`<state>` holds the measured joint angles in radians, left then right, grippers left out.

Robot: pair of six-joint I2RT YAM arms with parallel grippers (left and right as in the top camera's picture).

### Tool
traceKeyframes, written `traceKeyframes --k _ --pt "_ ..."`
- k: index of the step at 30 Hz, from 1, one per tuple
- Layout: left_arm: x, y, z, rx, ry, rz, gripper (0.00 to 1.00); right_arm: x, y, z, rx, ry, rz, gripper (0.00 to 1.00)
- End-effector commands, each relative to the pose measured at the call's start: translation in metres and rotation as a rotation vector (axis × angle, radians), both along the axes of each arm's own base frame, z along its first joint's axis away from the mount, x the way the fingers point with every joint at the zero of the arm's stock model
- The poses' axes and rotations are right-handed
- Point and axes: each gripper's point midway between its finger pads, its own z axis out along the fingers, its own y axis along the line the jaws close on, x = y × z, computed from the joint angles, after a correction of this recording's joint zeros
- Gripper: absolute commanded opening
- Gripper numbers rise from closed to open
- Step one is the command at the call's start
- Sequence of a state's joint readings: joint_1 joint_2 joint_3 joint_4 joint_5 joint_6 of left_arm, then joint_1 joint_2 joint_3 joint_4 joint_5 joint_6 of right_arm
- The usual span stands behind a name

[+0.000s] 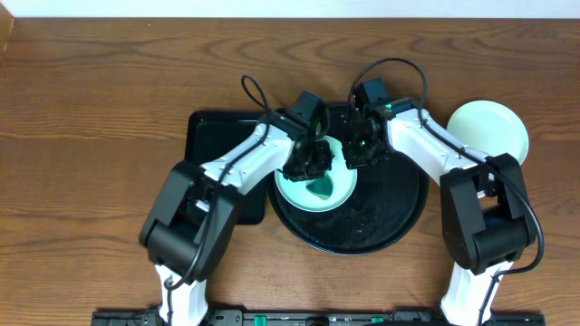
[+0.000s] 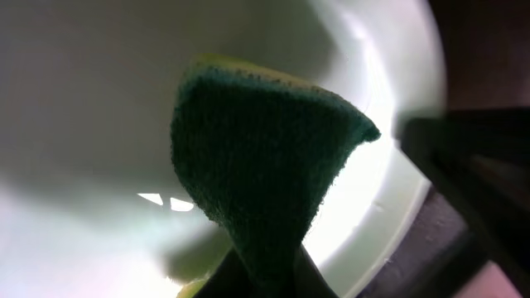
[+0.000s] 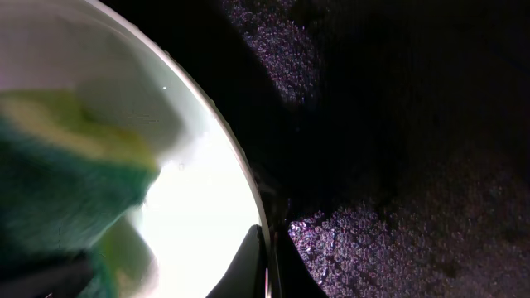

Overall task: Clean dirty plates on tray and stack at the side
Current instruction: 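Rub the sponge around the plate's center with the left gripper, then scrub the plate's right side near the right gripper with the sponge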

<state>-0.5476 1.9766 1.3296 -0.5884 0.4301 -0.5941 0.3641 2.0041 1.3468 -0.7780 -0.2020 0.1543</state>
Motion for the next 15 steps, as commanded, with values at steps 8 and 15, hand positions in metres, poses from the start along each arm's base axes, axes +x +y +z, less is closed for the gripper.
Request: traceKeyframes --k 8,15 --pt "0.033 0.048 0.120 -0.063 -0.304 0.093 0.08 -0.007 0.010 -0.005 0.007 0.018 0.024 0.01" --pt "0.030 0.101 0.117 0.082 -0.278 0.183 0.08 -0.006 0.010 -0.005 0.007 0.018 0.024 0.01"
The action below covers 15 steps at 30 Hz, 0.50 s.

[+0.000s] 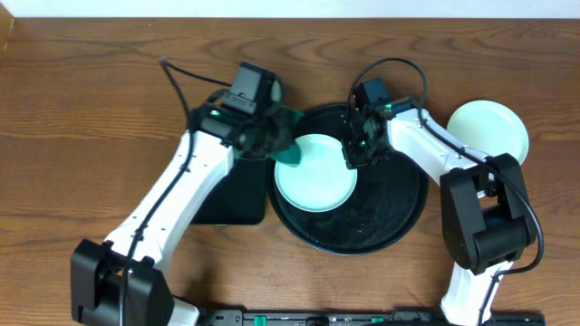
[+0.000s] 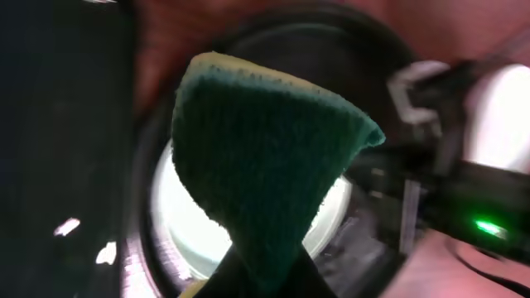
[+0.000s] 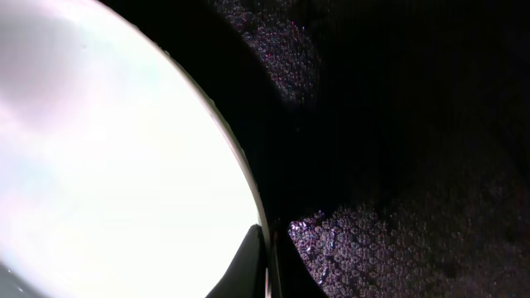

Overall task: Clean dirty plates on tray and stack at the side
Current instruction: 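Scrub the plate's right side near the right gripper with the sponge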

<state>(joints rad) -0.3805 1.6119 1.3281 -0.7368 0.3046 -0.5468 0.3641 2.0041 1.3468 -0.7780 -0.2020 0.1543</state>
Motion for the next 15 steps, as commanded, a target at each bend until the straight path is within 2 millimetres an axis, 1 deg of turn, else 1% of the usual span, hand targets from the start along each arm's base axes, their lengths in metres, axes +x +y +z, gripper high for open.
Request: traceKeyframes --k 1,4,9,15 --pt "0.002 0.017 -0.006 0.070 0.001 0.021 0.08 -0.006 0.010 -0.005 0.007 0.018 0.024 0.01" --pt "-0.001 0.014 -0.013 0.079 0.019 0.007 0.08 -0.007 0.010 -0.005 0.007 0.018 0.024 0.01" --pt "-0.004 0.003 -0.021 0.086 0.033 -0.023 0.08 -0.007 0.010 -0.005 0.007 0.018 0.025 0.01" --pt "-0.006 -0.013 -0.035 0.090 0.054 -0.052 0.08 -0.011 0.019 -0.003 0.056 0.037 0.033 0.01"
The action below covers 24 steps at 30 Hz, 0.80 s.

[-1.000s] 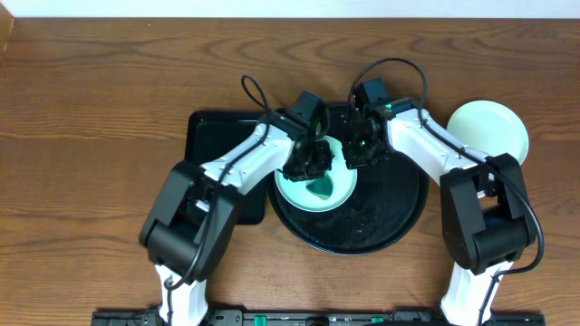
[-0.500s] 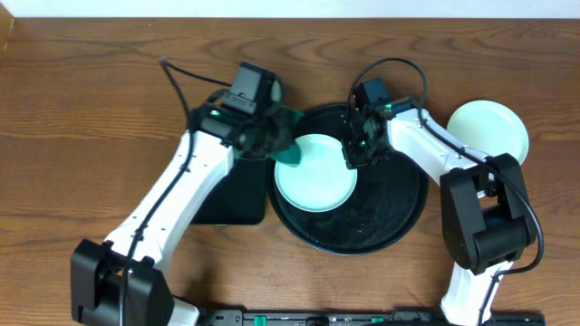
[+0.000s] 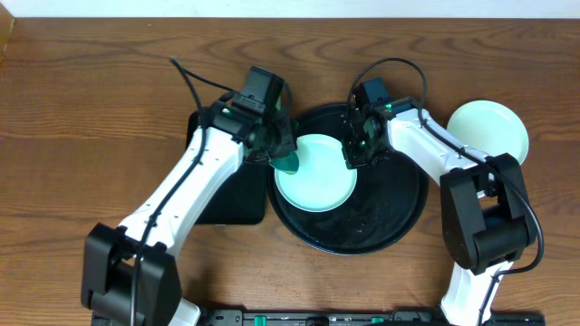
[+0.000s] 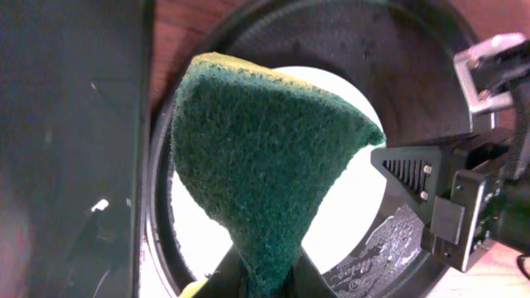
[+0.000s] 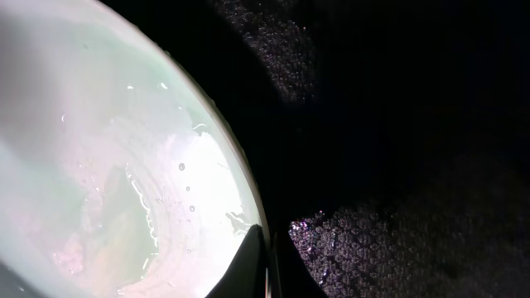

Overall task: Clean dirty plates on tray and stack at the side
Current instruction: 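Scrub the plate's right side near the right gripper with the sponge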

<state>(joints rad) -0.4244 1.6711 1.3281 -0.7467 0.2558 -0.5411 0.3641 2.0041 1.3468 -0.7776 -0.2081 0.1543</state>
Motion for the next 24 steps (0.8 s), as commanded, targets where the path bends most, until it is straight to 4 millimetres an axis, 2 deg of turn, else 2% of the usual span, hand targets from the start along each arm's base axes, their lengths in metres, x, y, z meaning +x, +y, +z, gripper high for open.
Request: traceKeyframes --k 1,7,14,24 --pt "-0.002 -0.008 -0.015 0.023 0.022 -0.026 0.08 -0.010 0.018 -0.003 0.050 0.035 0.033 0.03" --pt "-0.005 -0.030 -0.039 0.029 0.059 -0.056 0.08 -0.010 0.018 -0.003 0.049 0.035 0.033 0.07" --pt "0.001 -0.065 -0.053 -0.016 0.021 -0.093 0.08 -0.010 0.018 -0.003 0.049 0.035 0.036 0.01" --pt "-0.002 -0.078 -0.067 -0.058 0.068 -0.093 0.08 -0.010 0.018 -0.003 0.048 0.023 0.075 0.01"
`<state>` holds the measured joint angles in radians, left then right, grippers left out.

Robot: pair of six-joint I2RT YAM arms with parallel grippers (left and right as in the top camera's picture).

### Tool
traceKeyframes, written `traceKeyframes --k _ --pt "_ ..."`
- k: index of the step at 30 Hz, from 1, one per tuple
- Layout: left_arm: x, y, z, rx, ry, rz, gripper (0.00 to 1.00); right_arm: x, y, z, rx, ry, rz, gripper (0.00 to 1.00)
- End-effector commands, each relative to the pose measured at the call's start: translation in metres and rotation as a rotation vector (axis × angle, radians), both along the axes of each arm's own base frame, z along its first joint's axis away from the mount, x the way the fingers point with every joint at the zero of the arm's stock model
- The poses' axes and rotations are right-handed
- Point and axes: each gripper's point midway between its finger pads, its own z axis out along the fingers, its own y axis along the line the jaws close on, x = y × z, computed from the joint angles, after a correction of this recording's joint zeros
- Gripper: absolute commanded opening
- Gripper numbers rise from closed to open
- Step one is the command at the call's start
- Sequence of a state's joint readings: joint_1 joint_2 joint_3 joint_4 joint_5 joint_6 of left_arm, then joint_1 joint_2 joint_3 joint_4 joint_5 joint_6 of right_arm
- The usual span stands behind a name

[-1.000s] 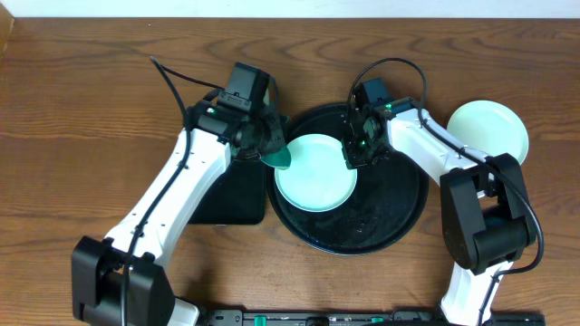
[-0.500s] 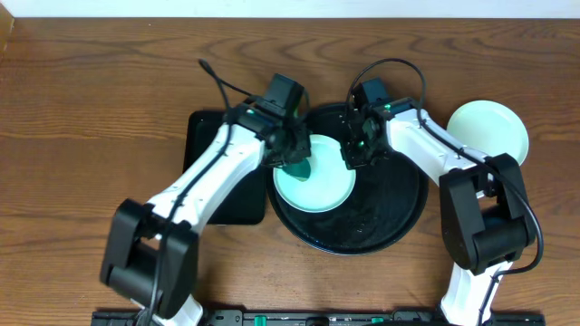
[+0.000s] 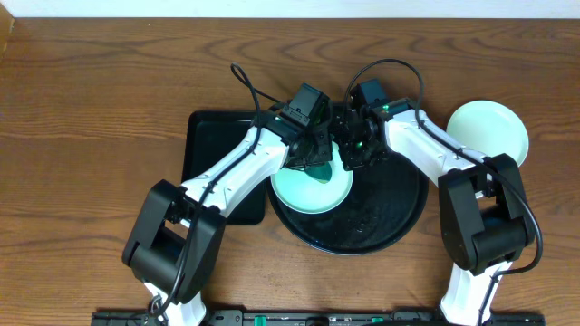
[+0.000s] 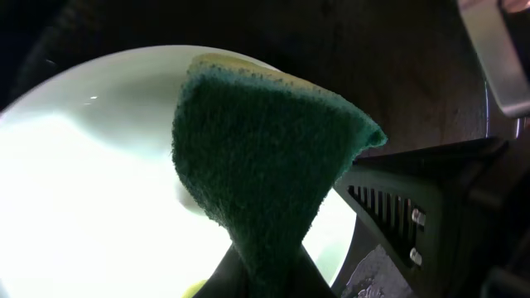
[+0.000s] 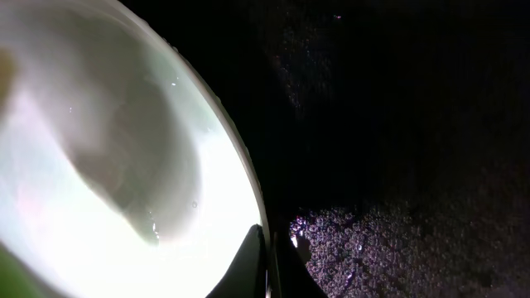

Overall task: Clean dirty plates on tray and stack at the side
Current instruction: 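Scrub the plate's right side near the right gripper with the sponge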

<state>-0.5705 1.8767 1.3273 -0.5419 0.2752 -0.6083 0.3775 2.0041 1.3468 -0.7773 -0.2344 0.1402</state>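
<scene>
A pale green plate [image 3: 308,188] lies on the round black tray [image 3: 390,213]. My left gripper [image 3: 313,156] is shut on a green sponge [image 4: 265,157], held over the plate's far part [image 4: 99,165]. At the plate's right rim [image 5: 248,182] my right gripper [image 3: 355,154] is shut, its fingers pinching the edge. A second pale green plate [image 3: 488,131] sits on the table at the far right.
A black rectangular tray [image 3: 213,149] lies left of the round one, partly under the left arm. Brown wooden table [image 3: 91,109] all around. The two arms meet closely over the round tray's far side.
My left gripper has moved right with the sponge, from the plate's left edge to over its far part, close to the right gripper. The right gripper keeps its pinch on the rim.
The sponge was first down on the plate, with my right gripper pinching the rim. Then the left gripper held the sponge off to the upper left, clear of the plate. It came back to the plate's left edge, and now sits over the plate again.
</scene>
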Motion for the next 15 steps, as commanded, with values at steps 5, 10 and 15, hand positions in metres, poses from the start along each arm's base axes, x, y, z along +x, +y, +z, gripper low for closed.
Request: traceKeyframes --k 5,10,15 --pt "-0.0049 -0.0060 -0.0057 -0.034 0.043 -0.005 0.08 -0.0048 0.0079 -0.0040 0.025 0.011 0.053 0.06" --pt "-0.0077 -0.0095 -0.0043 -0.057 0.058 -0.015 0.08 -0.0037 0.0057 -0.0040 0.026 0.012 0.047 0.06" --pt "-0.0102 -0.0119 -0.0065 -0.068 0.074 -0.022 0.08 -0.0033 0.0051 -0.0040 0.025 0.012 0.045 0.06"
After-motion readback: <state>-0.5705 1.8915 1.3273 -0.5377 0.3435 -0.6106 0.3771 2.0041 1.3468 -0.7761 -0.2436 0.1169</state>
